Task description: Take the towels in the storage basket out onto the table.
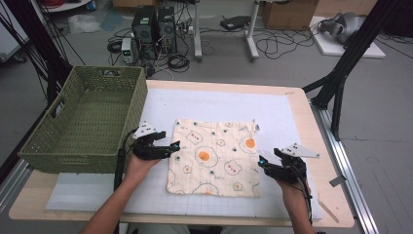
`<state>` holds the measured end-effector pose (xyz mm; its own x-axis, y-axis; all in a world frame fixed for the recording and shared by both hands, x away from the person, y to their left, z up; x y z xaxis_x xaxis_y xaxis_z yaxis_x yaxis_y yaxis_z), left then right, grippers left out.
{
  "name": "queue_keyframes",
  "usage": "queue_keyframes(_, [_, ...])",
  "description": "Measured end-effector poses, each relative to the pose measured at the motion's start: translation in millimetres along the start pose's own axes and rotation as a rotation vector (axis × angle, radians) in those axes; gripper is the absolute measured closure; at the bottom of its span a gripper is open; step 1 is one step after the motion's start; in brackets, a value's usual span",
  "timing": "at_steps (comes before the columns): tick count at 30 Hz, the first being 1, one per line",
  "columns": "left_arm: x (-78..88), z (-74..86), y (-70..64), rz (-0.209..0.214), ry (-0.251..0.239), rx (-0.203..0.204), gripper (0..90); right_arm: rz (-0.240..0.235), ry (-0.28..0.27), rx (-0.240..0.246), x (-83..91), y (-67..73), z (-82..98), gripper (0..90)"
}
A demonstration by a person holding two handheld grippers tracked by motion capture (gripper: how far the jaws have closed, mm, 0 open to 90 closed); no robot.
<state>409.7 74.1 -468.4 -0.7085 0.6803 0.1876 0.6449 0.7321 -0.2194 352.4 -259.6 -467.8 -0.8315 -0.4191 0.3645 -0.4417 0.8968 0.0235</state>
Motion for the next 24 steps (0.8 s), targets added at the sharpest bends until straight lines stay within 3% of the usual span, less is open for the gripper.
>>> queue_keyframes(2, [2.7,-5.0,-6.0,0.029,-0.028,0.0,15.2,-0.02,-0.021,0.015,3.7,1.1,-2.8,25.3])
queue_keyframes(4, [5.8,-9.6,-12.6,0.044,-0.058,-0.034,15.2,-0.032,-0.031,0.041,7.1,1.3,-0.8,18.0])
queue_keyframes(6, [7.9,-11.9,-18.0,0.054,-0.067,-0.087,15.2,-0.037,-0.028,0.042,9.0,0.1,3.2,9.7])
queue_keyframes(7, [8.3,-11.4,-18.9,0.052,-0.062,-0.101,15.2,-0.032,-0.033,0.035,10.3,-0.3,3.7,9.6])
queue_keyframes(12, [5.6,-4.6,-15.7,0.038,-0.024,-0.101,16.3,-0.035,-0.07,0.037,14.3,-1.5,-2.9,9.6])
queue_keyframes(24, [4.4,-7.5,-14.6,0.036,-0.046,-0.092,17.5,-0.023,-0.061,0.027,11.6,-1.8,-0.1,9.6])
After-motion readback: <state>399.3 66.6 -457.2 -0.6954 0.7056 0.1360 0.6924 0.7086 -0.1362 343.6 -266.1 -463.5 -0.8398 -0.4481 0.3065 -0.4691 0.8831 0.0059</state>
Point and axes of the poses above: each handheld gripper's, and its own axes: x roughly backward along the jaws, z roughly out of its underside, y roughly to its left, the point moved 10 cm from there along -x, roughly forward along the jaws, and after that the axes turned 11 degrees about -y, right-handed, at the moved point
